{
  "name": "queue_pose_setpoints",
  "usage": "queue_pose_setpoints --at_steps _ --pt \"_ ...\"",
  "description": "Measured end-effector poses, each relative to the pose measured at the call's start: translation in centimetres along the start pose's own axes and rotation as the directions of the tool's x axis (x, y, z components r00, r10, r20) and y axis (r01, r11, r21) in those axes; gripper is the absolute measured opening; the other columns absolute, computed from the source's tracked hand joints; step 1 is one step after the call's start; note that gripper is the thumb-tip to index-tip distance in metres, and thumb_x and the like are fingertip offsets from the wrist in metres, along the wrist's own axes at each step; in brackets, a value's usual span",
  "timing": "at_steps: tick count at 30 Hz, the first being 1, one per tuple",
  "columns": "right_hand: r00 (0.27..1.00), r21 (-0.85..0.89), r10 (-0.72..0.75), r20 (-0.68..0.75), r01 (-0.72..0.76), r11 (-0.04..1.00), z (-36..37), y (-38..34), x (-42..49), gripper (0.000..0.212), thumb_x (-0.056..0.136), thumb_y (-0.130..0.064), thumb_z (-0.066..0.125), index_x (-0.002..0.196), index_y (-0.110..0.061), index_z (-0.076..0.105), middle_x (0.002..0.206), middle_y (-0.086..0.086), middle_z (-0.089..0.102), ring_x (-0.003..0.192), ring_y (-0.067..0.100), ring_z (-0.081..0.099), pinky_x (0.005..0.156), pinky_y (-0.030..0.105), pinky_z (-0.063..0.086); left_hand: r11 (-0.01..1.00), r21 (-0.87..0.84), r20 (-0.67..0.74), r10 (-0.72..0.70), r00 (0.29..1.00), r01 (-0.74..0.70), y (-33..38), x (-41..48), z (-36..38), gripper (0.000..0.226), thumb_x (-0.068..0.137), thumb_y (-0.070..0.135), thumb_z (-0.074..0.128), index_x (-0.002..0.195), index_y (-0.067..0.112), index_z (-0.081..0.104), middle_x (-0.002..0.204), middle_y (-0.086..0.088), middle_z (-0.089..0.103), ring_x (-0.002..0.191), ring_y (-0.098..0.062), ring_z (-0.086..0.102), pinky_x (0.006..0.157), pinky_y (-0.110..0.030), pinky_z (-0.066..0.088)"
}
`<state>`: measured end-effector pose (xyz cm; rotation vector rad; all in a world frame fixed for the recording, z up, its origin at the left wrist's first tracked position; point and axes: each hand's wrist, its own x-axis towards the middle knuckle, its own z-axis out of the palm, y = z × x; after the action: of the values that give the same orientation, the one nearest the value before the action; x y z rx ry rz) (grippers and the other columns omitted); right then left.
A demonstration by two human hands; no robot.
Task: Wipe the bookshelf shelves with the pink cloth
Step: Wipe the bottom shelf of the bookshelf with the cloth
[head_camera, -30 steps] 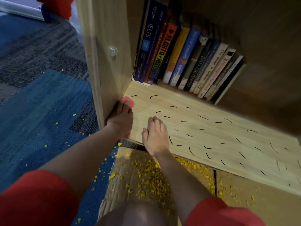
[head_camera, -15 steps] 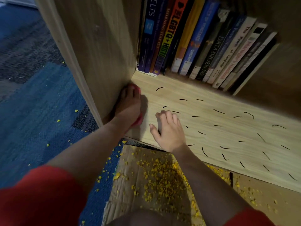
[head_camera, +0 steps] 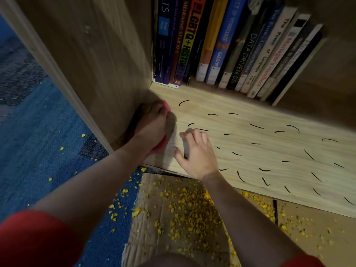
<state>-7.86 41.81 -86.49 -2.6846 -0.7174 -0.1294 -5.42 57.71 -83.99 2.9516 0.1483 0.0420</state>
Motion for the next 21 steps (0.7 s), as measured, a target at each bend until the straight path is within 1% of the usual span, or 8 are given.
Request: queue_pose_setpoints --at_steps 2,3,5,8,10,13,16,21 --pt "1.000 0.009 0.003 -0.013 -0.003 1.000 0.0 0.0 0.0 0.059 0.081 -0.049 0.036 0.119 -0.010 0.056 0.111 0.006 0.051 0.099 0.016 0.032 0.090 0.034 0.038 0.983 0.071 -0.016 0.171 0.985 -0.169 -1.5 -0.7 0.4 0.057 0.086 0.009 0.049 0.142 0.014 0.035 0.149 -0.003 0.030 0.134 -0.023 0.029 0.112 -0.033 0.021" --pt "1.000 0.011 0.005 -0.026 -0.005 1.000 0.0 0.1 0.0 0.057 0.081 -0.048 0.038 0.118 -0.009 0.057 0.109 0.006 0.052 0.098 0.016 0.033 0.089 0.035 0.040 0.982 0.080 -0.014 0.174 0.985 -0.173 -2.1 -0.4 0.4 0.057 0.087 0.007 0.047 0.143 0.010 0.034 0.150 -0.005 0.029 0.135 -0.025 0.029 0.112 -0.033 0.021" --pt "0.999 0.008 -0.001 -0.037 0.002 1.000 0.0 0.0 0.1 0.055 0.081 -0.048 0.039 0.116 -0.009 0.058 0.108 0.005 0.052 0.097 0.015 0.033 0.087 0.035 0.042 0.997 0.050 0.007 0.051 0.999 -0.051 -2.0 1.3 -0.1 0.051 0.089 0.001 0.043 0.140 0.004 0.037 0.147 -0.011 0.034 0.133 -0.028 0.032 0.112 -0.034 0.023" --pt "0.999 0.011 -0.005 -0.033 0.005 1.000 0.0 0.1 0.0 0.056 0.082 -0.048 0.038 0.116 -0.009 0.058 0.109 0.006 0.051 0.097 0.016 0.033 0.087 0.036 0.041 0.993 -0.103 -0.007 -0.064 0.998 0.063 -0.4 4.0 -1.2 0.038 0.084 -0.006 0.051 0.120 0.004 0.056 0.127 -0.015 0.054 0.119 -0.029 0.047 0.102 -0.033 0.034" --pt "0.999 0.016 -0.008 -0.039 0.009 1.000 0.0 0.1 0.1 0.055 0.082 -0.048 0.038 0.115 -0.009 0.058 0.109 0.006 0.052 0.097 0.016 0.033 0.086 0.036 0.041 0.988 -0.144 0.026 -0.057 0.998 0.060 -0.4 4.0 -1.1 0.033 0.084 -0.004 0.052 0.113 0.009 0.061 0.118 -0.014 0.060 0.110 -0.028 0.053 0.094 -0.033 0.040" --pt "0.998 0.014 -0.007 -0.068 0.008 1.000 0.3 0.2 -0.1 0.051 0.082 -0.047 0.042 0.112 -0.009 0.059 0.105 0.006 0.053 0.095 0.016 0.035 0.083 0.036 0.044 0.992 -0.106 0.118 -0.062 0.991 0.075 -1.8 2.3 0.1 0.034 0.094 0.007 0.039 0.123 0.013 0.054 0.128 -0.007 0.053 0.116 -0.026 0.048 0.098 -0.034 0.036" --pt "0.996 0.013 -0.006 -0.084 0.008 1.000 0.4 0.2 0.0 0.050 0.082 -0.046 0.044 0.112 -0.010 0.060 0.105 0.005 0.054 0.095 0.016 0.035 0.082 0.036 0.046 0.997 -0.013 0.047 -0.070 0.996 0.071 -1.7 2.8 0.5 0.035 0.096 0.009 0.032 0.126 0.006 0.050 0.132 -0.012 0.049 0.121 -0.028 0.044 0.103 -0.036 0.031" --pt "0.997 0.009 -0.014 -0.081 0.015 1.000 0.4 0.4 0.0 0.050 0.083 -0.046 0.043 0.113 -0.010 0.059 0.107 0.005 0.054 0.096 0.016 0.035 0.083 0.036 0.046 0.997 -0.045 -0.006 -0.064 0.998 0.063 -0.2 4.7 -1.1 0.027 0.089 -0.004 0.042 0.109 0.005 0.059 0.109 -0.016 0.062 0.100 -0.028 0.057 0.086 -0.034 0.045"
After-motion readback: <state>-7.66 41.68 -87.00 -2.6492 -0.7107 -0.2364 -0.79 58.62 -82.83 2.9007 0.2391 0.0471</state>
